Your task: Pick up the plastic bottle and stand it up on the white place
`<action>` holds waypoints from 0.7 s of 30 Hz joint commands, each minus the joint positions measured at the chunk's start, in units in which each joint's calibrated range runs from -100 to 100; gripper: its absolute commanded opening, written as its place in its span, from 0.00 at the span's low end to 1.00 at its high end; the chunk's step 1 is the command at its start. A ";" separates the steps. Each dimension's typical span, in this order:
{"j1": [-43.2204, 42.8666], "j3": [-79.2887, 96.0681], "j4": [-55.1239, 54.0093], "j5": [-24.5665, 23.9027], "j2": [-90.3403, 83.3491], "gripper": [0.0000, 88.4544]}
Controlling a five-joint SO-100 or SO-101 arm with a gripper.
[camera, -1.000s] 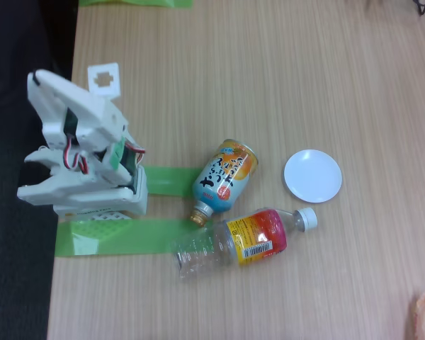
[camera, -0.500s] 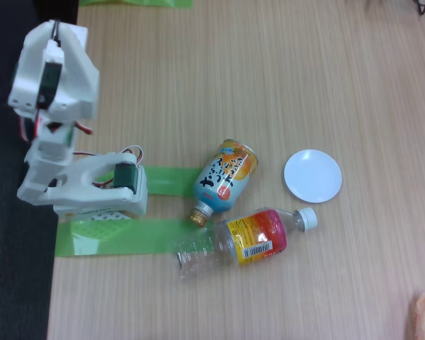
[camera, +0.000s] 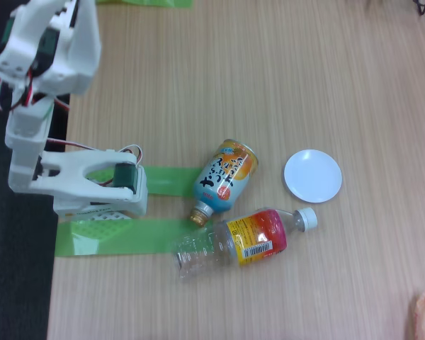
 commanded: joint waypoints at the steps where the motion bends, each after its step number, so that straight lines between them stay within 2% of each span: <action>1: 0.04 -7.20 0.65 0.08 9.52 0.01; 9: 0.11 -9.10 0.13 -0.08 24.14 0.02; 15: -0.40 -9.10 7.52 -0.34 27.50 0.02; 17: -0.48 -9.01 13.70 -0.34 27.84 0.07; 21: -0.48 -9.01 23.82 -0.50 28.84 0.22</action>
